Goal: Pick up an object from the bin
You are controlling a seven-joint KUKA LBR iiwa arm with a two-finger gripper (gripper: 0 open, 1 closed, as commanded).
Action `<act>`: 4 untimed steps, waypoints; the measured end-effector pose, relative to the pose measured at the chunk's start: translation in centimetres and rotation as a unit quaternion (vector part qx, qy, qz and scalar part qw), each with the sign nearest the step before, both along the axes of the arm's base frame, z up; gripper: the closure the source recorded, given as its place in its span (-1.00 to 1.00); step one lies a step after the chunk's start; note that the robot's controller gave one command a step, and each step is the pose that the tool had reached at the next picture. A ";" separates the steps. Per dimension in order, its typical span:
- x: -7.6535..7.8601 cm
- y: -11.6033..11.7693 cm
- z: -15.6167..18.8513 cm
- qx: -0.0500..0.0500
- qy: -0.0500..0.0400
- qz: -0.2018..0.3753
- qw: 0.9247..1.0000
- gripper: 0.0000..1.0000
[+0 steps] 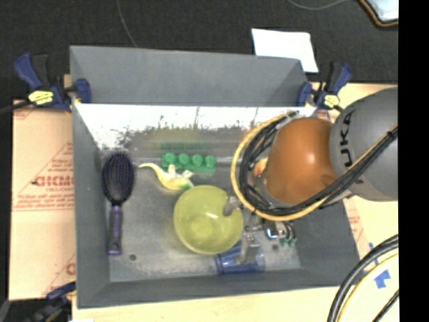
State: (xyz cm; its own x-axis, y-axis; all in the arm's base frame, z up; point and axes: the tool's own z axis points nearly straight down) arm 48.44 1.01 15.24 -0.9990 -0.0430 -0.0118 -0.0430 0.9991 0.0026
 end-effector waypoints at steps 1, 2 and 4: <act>0.0 -2.9 -1.7 -0.001 -0.003 0.002 1.000 -1.00; 1.2 -3.4 -3.1 -0.001 -0.003 0.007 1.000 -1.00; 1.1 -2.1 -7.7 0.001 0.000 -0.045 0.999 -1.00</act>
Offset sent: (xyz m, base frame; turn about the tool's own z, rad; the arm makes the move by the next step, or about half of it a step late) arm 0.0182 -0.0161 -0.0353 -0.0237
